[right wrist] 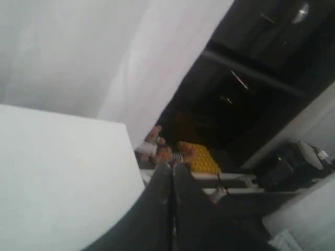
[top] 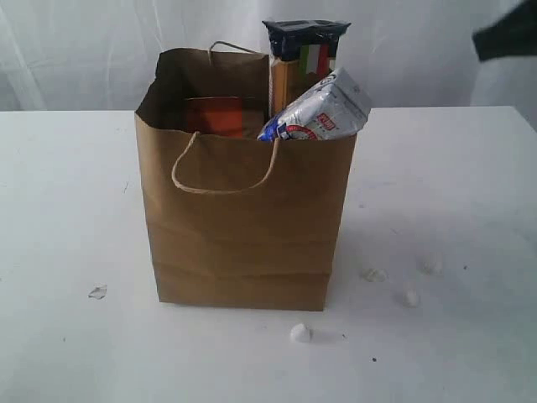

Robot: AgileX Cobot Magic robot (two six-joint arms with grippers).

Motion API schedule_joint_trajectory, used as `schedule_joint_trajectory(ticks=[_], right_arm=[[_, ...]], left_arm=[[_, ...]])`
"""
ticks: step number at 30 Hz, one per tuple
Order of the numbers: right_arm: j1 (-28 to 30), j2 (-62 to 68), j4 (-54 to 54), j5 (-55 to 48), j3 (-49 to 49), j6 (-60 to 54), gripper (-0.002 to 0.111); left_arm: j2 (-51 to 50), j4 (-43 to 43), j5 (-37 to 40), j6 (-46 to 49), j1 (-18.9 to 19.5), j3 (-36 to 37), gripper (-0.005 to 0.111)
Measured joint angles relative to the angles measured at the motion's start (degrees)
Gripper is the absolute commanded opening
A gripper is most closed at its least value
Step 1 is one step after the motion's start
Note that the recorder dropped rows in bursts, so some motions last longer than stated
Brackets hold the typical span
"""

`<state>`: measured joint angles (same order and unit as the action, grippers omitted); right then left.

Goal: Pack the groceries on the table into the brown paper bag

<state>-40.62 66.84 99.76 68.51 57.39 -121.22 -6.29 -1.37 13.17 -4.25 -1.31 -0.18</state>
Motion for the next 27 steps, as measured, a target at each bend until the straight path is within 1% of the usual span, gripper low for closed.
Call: schedule_joint_trajectory(ticks=[3,6,9,11,13,15,17,19,21,22,24,27], right_arm=[[8.28,-1.66,0.28,-6.14,-7.04,0.0,0.0],[16.95,-2.17,-3.67,-15.36,-12.86,0.0,0.0],[22.54,-2.17,-7.73,-21.86,-15.45,0.76,0.0],[24.26,-2.17,-9.13,-22.47,-15.7,6.08,0.0],[25.43,-2.3,-9.88,-21.87,-15.7,15.72,0.0],[26.62,-2.51,-9.88,-21.4,-15.7,28.69,0.0],[27.82,-2.65,-9.88,-24.11,-15.82,39.68,0.0],[29.19,-2.65,-10.36,-31.42,-16.06,45.47,0.0],[30.11,-2.53,-12.39,-40.77,-16.54,46.55,0.0],[30.44,-2.26,-13.81,-47.39,-16.78,45.48,0.0],[30.9,-2.03,-15.37,-55.37,-17.38,42.08,0.0],[30.93,-1.98,-16.33,-61.08,-18.76,37.76,0.0]], left_arm=[[0.0,0.0,0.0,0.0,0.0,0.0,0.0],[0.0,0.0,0.0,0.0,0.0,0.0,0.0],[0.0,0.0,0.0,0.0,0.0,0.0,0.0],[0.0,0.0,0.0,0.0,0.0,0.0,0.0],[0.0,0.0,0.0,0.0,0.0,0.0,0.0],[0.0,0.0,0.0,0.0,0.0,0.0,0.0],[0.0,0.0,0.0,0.0,0.0,0.0,0.0],[0.0,0.0,0.0,0.0,0.0,0.0,0.0],[0.0,0.0,0.0,0.0,0.0,0.0,0.0],[0.0,0.0,0.0,0.0,0.0,0.0,0.0],[0.0,0.0,0.0,0.0,0.0,0.0,0.0],[0.0,0.0,0.0,0.0,0.0,0.0,0.0]])
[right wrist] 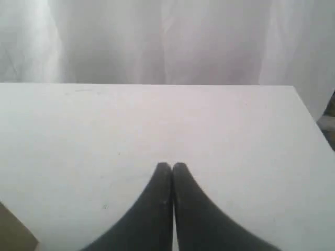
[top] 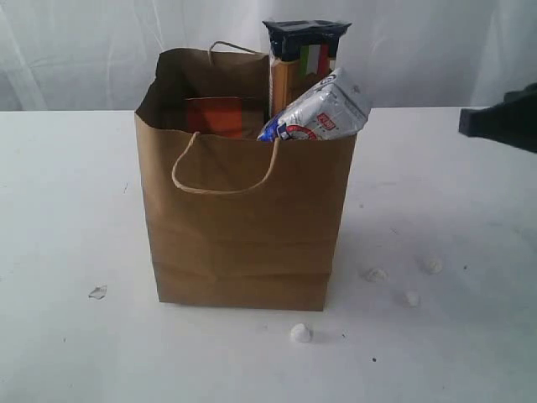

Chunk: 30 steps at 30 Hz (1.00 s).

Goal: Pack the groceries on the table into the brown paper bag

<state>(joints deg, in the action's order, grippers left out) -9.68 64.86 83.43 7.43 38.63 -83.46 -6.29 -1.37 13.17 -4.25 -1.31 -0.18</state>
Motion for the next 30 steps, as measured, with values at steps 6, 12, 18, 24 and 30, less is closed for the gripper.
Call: schedule_joint_trajectory(ticks=[6,12,18,24,30], right_arm=[[0.1,0.0,-0.24,-3.16,-2.95,-1.51,0.0],[0.1,0.0,-12.87,-2.82,-7.16,21.52,0.0],[0.31,0.0,-44.83,0.56,-11.93,68.61,0.0],[0.44,-0.1,-74.75,-6.82,-12.45,94.59,0.0],[0.54,0.41,-78.26,-16.18,-8.84,89.4,0.0]], left_arm=[[0.0,0.0,0.0,0.0,0.0,0.0,0.0],[0.0,0.0,0.0,0.0,0.0,0.0,0.0],[0.0,0.0,0.0,0.0,0.0,0.0,0.0],[0.0,0.0,0.0,0.0,0.0,0.0,0.0],[0.0,0.0,0.0,0.0,0.0,0.0,0.0]])
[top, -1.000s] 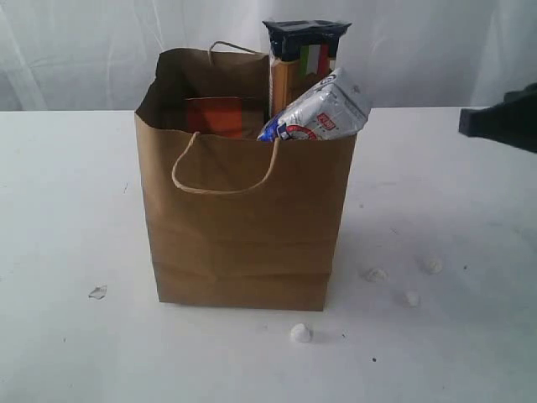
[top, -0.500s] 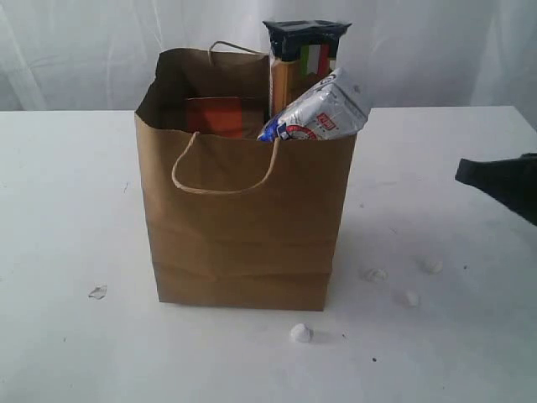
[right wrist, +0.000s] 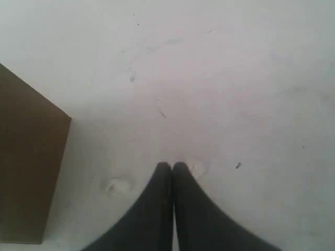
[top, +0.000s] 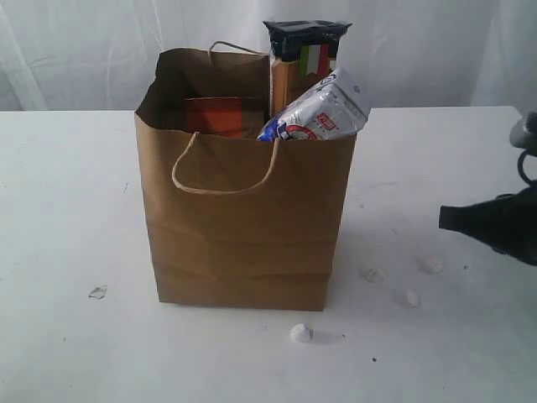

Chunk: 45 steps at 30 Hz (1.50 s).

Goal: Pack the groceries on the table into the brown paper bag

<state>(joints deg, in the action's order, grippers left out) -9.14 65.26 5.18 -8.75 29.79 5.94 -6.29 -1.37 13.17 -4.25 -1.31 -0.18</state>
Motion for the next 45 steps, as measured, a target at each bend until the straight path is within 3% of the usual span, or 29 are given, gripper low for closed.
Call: schedule_joint_trajectory(ticks=[10,15,17,20,21,24,33,43,45], right_arm=[[5.18,9.34,-13.13,-27.84,16.55,-7.23,0.0],[5.46,16.84,-9.23,-36.57,18.93,-14.63,0.0],[5.46,18.83,-5.18,-36.03,20.23,-18.16,0.01],[5.46,19.25,1.26,-35.27,20.53,-22.96,0.039],[5.46,19.8,4.75,-34.84,20.53,-25.61,0.042],[4.13,22.68,9.74,-30.95,20.67,-29.48,0.042],[2.8,30.57,8.27,-22.66,20.78,-30.38,0.042],[2.8,35.64,7.43,-15.04,20.88,-30.5,0.032],[2.8,35.74,7.43,-14.7,20.88,-30.5,0.026]], left_arm=[[0.0,0.0,0.0,0.0,0.0,0.0,0.0],[0.0,0.0,0.0,0.0,0.0,0.0,0.0],[0.0,0.0,0.0,0.0,0.0,0.0,0.0],[0.0,0.0,0.0,0.0,0.0,0.0,0.0],[0.0,0.0,0.0,0.0,0.0,0.0,0.0],[0.0,0.0,0.0,0.0,0.0,0.0,0.0],[0.0,0.0,0.0,0.0,0.0,0.0,0.0],[0.0,0.0,0.0,0.0,0.0,0.0,0.0],[0.0,0.0,0.0,0.0,0.0,0.0,0.0]])
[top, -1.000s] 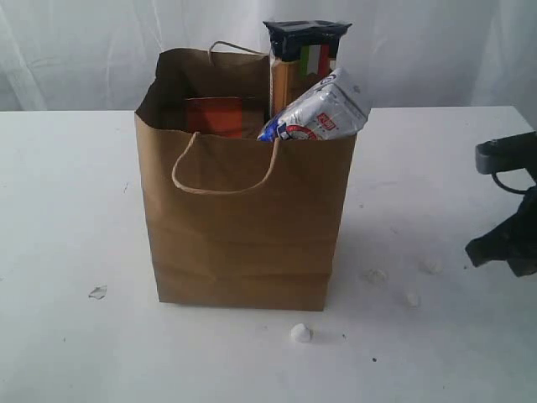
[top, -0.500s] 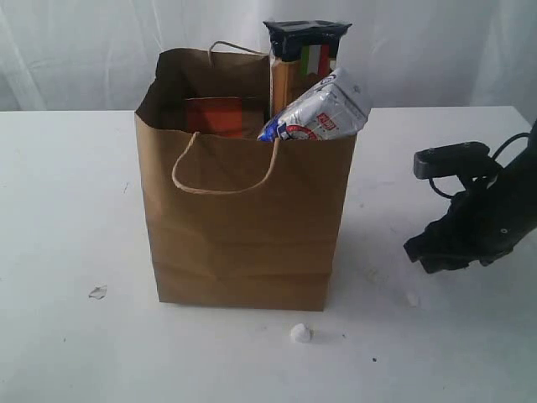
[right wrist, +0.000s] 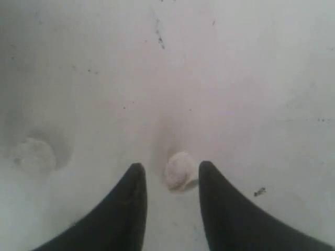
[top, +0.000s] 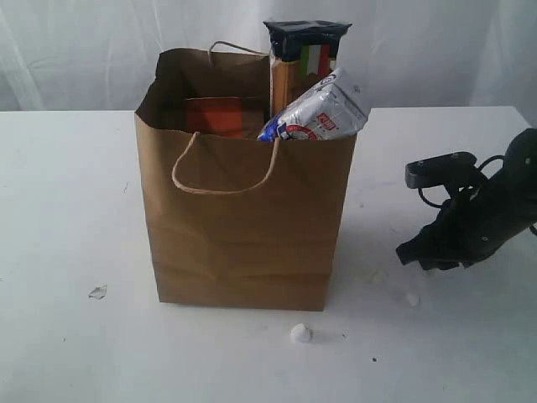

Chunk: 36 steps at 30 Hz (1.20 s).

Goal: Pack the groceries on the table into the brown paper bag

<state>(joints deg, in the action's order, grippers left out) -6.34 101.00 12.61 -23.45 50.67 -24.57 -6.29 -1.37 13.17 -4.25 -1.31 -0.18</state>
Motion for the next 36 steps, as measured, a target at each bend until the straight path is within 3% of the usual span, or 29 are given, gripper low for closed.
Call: schedule_joint_trajectory(ticks=[4,11,14,31,36], right_arm=[[0.0,0.13,0.0,0.22,0.0,0.0,0.015],[0.0,1.17,0.0,1.42,0.0,0.2,0.014],[0.0,1.17,-0.09,1.56,0.0,0.2,0.0],[0.0,-5.14,-0.34,-1.33,0.0,2.04,0.001],[0.0,-3.5,-0.54,-1.33,0.0,2.04,0.023]], left_arm=[[0.0,0.0,0.0,0.0,0.0,0.0,0.0],[0.0,0.0,0.0,0.0,0.0,0.0,0.0],[0.0,0.0,0.0,0.0,0.0,0.0,0.0],[0.0,0.0,0.0,0.0,0.0,0.0,0.0],[0.0,0.0,0.0,0.0,0.0,0.0,0.0]])
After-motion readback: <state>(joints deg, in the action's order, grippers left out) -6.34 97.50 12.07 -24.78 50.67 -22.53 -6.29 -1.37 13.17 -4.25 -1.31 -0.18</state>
